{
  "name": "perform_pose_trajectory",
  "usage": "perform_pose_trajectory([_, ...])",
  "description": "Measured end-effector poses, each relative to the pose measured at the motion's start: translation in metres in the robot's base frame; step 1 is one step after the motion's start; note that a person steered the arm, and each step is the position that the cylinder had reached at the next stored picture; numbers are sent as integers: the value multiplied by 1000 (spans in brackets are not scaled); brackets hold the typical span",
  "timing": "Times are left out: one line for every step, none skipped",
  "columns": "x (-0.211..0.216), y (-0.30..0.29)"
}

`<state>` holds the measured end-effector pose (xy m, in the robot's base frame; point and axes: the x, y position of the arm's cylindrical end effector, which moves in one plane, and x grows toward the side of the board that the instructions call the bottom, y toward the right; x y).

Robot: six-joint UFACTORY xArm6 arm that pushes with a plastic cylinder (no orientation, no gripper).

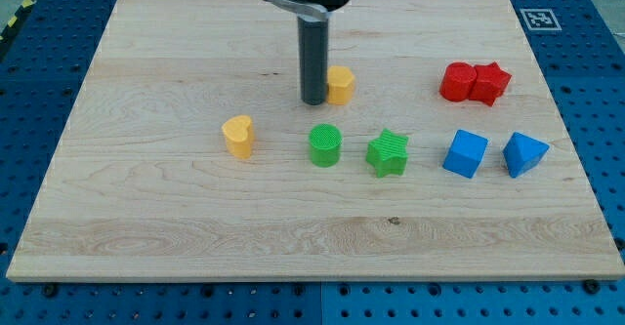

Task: Push the yellow hexagon below the yellow heart

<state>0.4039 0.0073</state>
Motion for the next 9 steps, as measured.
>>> perform_pose_trajectory([-8,32])
perform_pose_trajectory([-27,62])
perform_pose_trajectory([-50,86])
perform_pose_trajectory([-70,99])
perform_pose_trajectory([-91,102])
perform_pose_trajectory([-121,104])
perform_pose_trajectory([-126,138])
perform_pose_trajectory([-123,146])
perform_pose_trajectory([-121,144])
